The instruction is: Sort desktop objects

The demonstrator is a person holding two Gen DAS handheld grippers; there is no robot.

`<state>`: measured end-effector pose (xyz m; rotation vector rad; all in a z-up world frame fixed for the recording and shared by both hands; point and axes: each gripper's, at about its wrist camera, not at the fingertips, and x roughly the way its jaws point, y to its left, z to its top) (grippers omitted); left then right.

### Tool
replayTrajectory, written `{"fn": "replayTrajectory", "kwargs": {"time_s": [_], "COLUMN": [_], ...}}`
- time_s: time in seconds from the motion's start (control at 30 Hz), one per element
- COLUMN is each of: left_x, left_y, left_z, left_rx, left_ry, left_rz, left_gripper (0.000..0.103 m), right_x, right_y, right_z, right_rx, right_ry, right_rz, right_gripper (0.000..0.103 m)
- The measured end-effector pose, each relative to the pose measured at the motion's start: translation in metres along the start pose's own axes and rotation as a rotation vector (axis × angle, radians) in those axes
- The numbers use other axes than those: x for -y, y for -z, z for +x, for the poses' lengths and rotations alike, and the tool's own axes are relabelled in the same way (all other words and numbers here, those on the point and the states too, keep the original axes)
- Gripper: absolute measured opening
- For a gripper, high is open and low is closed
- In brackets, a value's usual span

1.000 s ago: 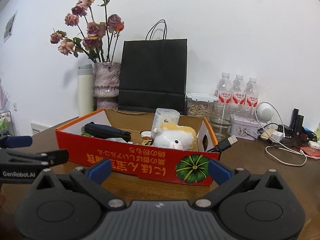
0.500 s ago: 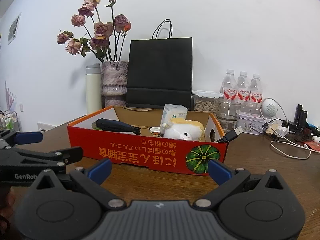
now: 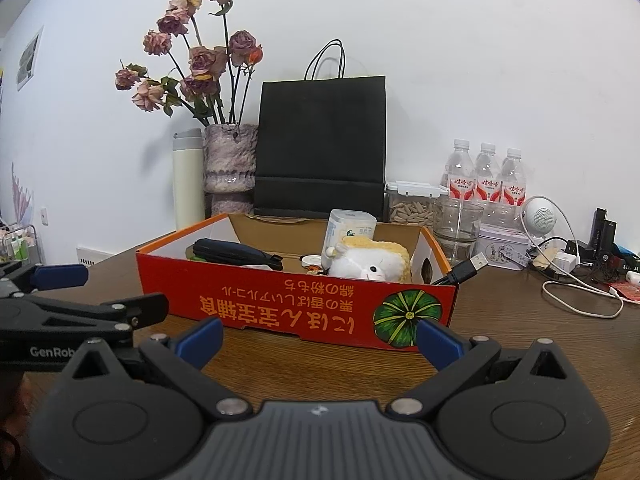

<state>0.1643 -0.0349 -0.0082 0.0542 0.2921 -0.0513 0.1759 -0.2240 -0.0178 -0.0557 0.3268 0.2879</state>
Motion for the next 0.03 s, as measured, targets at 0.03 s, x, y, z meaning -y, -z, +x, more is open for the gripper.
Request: {"fn": "replayTrajectory", "kwargs": {"time_s": [0.03], "left_x": [0.0004], "left_y": [-0.0001], "left_z": [-0.0001], "left_rx": [0.001], "left_ry": [-0.001], "left_rz": [0.000], "left_gripper": [0.103], "right_x": [0.0000], "right_y": [0.0000], "right_z": [0.0001], "right_rx": [0.000], "right_ry": [0.000], "right_rz": [0.000], "right_gripper": [0.103]}}
